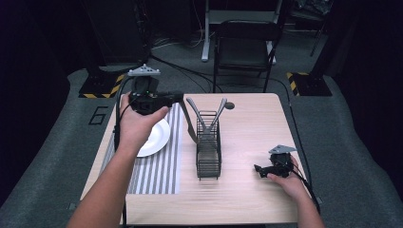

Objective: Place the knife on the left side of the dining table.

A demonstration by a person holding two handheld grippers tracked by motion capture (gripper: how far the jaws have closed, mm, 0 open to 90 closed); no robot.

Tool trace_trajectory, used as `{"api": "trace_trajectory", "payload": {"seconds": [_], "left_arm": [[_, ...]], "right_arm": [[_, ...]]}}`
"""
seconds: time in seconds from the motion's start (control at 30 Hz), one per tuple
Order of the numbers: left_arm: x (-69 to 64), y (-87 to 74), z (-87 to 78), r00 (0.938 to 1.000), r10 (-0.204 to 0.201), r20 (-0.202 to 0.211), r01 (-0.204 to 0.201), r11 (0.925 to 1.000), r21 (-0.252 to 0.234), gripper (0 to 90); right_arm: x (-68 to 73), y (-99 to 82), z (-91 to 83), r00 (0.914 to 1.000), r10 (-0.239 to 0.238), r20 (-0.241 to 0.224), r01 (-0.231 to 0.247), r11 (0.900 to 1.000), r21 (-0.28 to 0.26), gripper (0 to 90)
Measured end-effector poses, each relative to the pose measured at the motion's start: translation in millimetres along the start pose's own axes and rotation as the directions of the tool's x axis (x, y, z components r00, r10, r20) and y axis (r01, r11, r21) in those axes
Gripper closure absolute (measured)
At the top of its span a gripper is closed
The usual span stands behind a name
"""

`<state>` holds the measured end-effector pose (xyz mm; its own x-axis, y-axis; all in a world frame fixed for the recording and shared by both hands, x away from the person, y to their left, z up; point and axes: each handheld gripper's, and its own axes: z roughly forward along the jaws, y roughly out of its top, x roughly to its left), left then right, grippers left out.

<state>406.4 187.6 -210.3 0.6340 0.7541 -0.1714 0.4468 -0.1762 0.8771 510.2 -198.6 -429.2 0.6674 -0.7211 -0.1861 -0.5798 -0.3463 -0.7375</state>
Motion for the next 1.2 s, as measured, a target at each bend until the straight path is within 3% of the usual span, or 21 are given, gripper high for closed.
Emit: {"api": "trace_trajectory", "payload": {"seconds": [0.4, 0.8, 1.2], "left_arm": [[14.3, -8.5, -7.5, 0.9991, -0.025, -0.034, 0.025, 0.9997, -0.002, 83.6], [38.4, -36.9, 0.2, 0.9945, -0.073, -0.075, 0.075, 0.9969, 0.023, 83.5], [63.3, -71.4, 7.0, 0.9838, -0.125, -0.129, 0.132, 0.9901, 0.048, 83.5]], "right_arm": [[-0.2, 0.0, 0.0, 1.0000, -0.001, -0.007, 0.001, 1.0000, 0.000, 0.0], [-0.4, -0.2, 0.3, 1.0000, -0.004, -0.006, 0.004, 1.0000, -0.004, 0.0], [-0.7, -0.3, 0.5, 1.0000, -0.007, -0.005, 0.007, 1.0000, -0.006, 0.0]]}}
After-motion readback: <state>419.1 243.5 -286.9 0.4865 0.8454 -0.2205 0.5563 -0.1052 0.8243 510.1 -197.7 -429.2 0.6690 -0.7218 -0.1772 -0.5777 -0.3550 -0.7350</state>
